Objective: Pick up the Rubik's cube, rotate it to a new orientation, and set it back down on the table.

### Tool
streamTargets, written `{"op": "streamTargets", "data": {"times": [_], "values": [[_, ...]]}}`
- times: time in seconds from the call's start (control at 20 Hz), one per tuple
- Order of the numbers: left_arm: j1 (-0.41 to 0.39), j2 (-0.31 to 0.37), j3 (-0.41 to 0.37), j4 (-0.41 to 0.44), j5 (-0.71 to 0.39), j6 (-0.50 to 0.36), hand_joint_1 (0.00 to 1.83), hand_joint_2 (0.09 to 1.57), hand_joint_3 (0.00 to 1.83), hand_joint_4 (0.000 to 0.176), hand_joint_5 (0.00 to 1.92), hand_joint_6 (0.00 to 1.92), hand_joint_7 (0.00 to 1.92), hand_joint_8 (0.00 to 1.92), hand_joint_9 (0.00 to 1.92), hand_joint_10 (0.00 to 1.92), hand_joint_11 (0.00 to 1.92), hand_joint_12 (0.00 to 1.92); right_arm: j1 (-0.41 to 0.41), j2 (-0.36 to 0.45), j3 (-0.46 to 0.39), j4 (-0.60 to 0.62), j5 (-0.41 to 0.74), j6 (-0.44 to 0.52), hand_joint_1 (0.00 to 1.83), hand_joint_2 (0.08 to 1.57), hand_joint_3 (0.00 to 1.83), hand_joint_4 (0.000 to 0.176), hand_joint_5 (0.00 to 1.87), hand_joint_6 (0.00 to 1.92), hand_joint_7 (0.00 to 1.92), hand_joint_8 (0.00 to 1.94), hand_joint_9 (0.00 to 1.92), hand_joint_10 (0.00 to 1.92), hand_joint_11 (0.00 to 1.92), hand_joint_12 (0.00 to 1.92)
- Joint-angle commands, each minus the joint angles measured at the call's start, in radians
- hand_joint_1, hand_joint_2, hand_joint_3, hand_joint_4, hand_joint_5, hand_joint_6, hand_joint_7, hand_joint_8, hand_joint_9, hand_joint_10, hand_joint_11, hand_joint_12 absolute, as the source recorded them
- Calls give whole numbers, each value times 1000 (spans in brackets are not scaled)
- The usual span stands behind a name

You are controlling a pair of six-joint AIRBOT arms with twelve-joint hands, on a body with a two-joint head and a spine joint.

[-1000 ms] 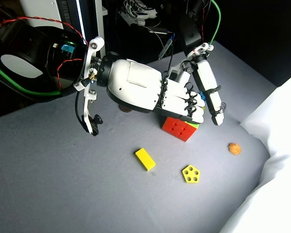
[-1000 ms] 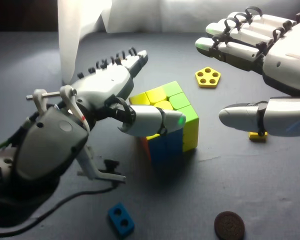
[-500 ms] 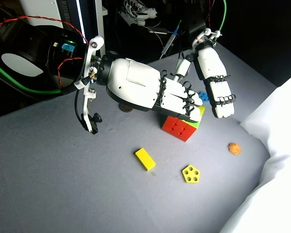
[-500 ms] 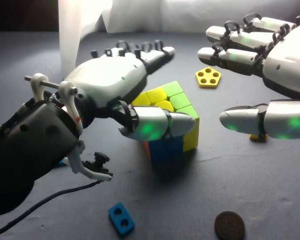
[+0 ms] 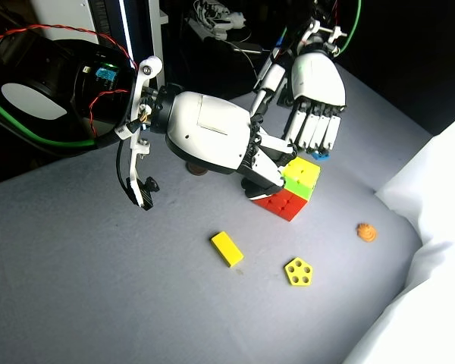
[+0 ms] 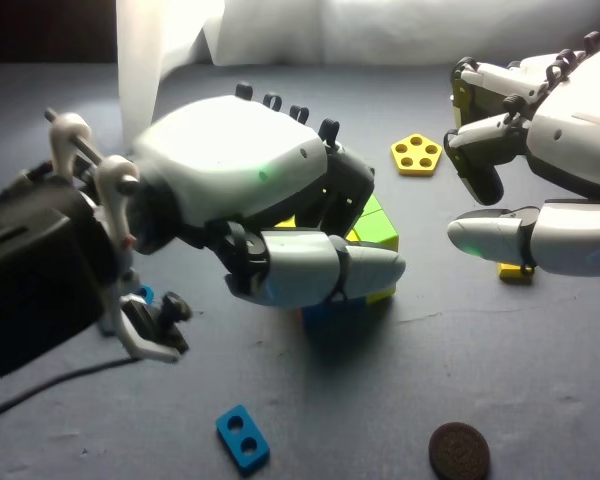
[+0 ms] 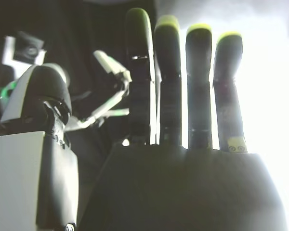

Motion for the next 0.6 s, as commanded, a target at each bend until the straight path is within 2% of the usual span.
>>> {"op": "streamTargets", "data": {"times": [0.0, 0.05, 0.1, 0.2, 0.25, 0.35, 0.45, 0.55], "values": [[-31, 16, -6, 58, -63, -23, 123, 1282, 0, 0, 654, 1562, 813, 1656, 786, 1760, 617, 1758, 5, 6, -6, -11, 119, -1, 122, 1272, 0, 0, 670, 1608, 792, 1683, 620, 1897, 514, 1921], [-65, 25, -6, 110, -23, -37, 138, 1277, 0, 0, 660, 1558, 833, 1677, 798, 1792, 608, 1800, 4, 6, -6, -11, 119, -1, 101, 1280, 2, 0, 655, 1672, 783, 1746, 656, 1916, 566, 1921], [-93, 27, -5, 139, 7, -39, 136, 1275, 0, 0, 683, 1508, 858, 1653, 815, 1779, 600, 1804, 4, 6, -7, -11, 119, -1, 99, 1282, 2, 0, 652, 1676, 800, 1756, 697, 1920, 607, 1921], [-132, 27, -3, 196, 41, -57, 148, 1269, 0, 0, 691, 1531, 852, 1694, 797, 1841, 574, 1909, 4, 6, -7, -11, 119, -2, 62, 1292, 4, 0, 628, 1688, 815, 1781, 729, 1921, 650, 1921], [-148, 27, -2, 232, 57, -75, 125, 1283, 3, 0, 666, 1551, 837, 1705, 777, 1873, 588, 1919, 4, 6, -7, -11, 119, -2, 78, 1294, 4, 0, 592, 1754, 785, 1818, 695, 1921, 581, 1921], [-170, 27, -2, 301, 89, -125, 109, 1300, 3, 0, 624, 1748, 827, 1746, 766, 1890, 571, 1921, 3, 6, -7, -11, 119, -2, 86, 1301, 5, 0, 581, 1770, 770, 1829, 679, 1921, 545, 1921], [-186, 27, -4, 342, 106, -150, 53, 1302, 2, 0, 639, 1789, 804, 1795, 751, 1920, 561, 1921, 2, 6, -7, -11, 119, -3, 90, 1304, 3, 0, 582, 1769, 783, 1847, 733, 1921, 567, 1921], [-205, 27, -7, 367, 125, -168, 61, 1299, 1, 0, 653, 1656, 811, 1790, 754, 1921, 552, 1921, 2, 6, -7, -11, 119, -3, 77, 1309, 3, 0, 567, 1777, 812, 1806, 768, 1921, 617, 1921]]}}
